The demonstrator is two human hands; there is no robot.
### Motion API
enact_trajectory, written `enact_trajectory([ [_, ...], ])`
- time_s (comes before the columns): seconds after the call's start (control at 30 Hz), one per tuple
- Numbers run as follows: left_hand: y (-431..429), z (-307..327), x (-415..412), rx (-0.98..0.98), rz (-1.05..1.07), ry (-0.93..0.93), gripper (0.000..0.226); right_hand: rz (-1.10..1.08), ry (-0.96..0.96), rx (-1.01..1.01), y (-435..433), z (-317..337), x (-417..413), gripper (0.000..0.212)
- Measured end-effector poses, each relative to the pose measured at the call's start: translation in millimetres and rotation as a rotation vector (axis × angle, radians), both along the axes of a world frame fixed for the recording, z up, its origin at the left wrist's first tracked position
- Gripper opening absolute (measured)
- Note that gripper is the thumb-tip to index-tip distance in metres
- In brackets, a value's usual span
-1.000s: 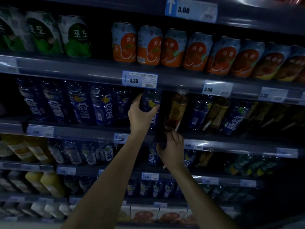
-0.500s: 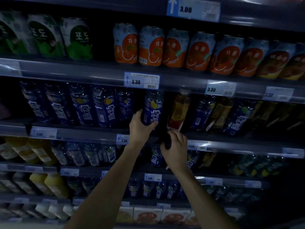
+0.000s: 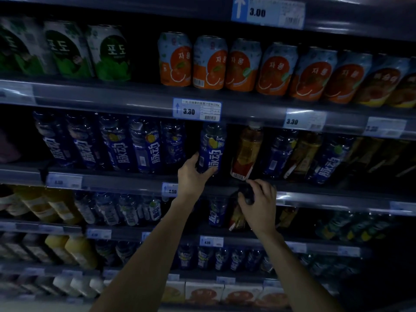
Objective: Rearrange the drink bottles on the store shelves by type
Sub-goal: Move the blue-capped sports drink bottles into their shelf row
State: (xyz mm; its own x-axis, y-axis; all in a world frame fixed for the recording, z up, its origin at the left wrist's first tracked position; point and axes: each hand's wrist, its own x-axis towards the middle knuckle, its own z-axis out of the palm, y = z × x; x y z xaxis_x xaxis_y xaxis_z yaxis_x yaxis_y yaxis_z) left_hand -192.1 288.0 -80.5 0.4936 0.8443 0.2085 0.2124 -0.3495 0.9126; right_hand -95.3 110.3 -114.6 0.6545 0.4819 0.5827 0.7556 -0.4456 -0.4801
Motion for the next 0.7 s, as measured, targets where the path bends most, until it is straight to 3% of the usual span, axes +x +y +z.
enact_trajectory([
  [0.7,-1.8,2.3,12.7,0.022,0.035,0.051,0.081,0.021,0.059,0.011,2.1,2.9,-0.5,0.038],
])
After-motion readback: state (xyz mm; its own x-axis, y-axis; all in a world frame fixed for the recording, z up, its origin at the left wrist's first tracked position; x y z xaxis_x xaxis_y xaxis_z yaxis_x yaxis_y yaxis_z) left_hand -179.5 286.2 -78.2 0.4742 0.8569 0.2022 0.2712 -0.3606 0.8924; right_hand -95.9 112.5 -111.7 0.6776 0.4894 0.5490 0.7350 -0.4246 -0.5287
